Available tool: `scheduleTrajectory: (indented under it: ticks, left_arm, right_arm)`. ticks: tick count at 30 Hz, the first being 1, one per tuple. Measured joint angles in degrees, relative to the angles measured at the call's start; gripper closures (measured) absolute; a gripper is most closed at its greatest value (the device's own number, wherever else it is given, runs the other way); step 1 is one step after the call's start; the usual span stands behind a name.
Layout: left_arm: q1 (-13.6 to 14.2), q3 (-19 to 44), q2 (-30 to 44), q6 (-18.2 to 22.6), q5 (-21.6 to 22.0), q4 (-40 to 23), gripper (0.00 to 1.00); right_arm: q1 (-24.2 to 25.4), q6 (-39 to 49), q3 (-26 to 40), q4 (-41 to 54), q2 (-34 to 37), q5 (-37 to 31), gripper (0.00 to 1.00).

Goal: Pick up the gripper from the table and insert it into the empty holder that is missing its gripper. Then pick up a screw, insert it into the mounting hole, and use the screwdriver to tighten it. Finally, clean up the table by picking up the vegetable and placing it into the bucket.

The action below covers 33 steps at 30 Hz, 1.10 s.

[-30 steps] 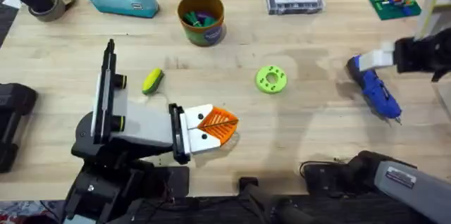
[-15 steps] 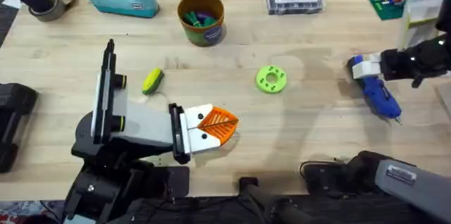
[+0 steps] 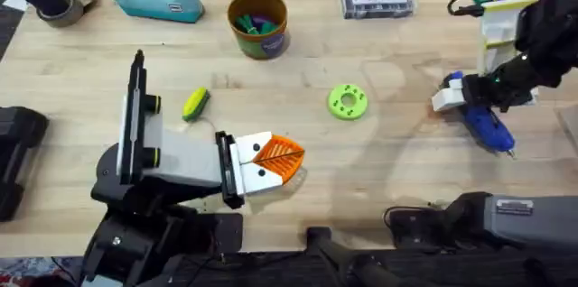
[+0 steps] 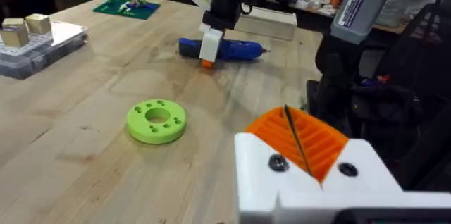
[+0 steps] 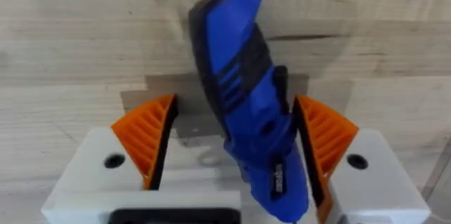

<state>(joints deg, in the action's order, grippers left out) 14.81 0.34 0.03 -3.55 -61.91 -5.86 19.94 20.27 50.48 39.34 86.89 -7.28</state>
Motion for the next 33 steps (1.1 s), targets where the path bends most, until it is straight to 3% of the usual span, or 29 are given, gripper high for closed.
scheduleTrajectory:
  ticks: [24,33]
  left_arm:
    - [0.0,0.0,0.0,0.0,0.07,0.02,0.983]
    - [0.0,0.0,0.0,0.0,0.07,0.04,0.983]
  right_arm:
    - [0.0,1.01,0.06,-5.9,1.1,1.55,0.025]
    - [0.0,0.98,0.06,-5.37,1.25,3.14,0.197]
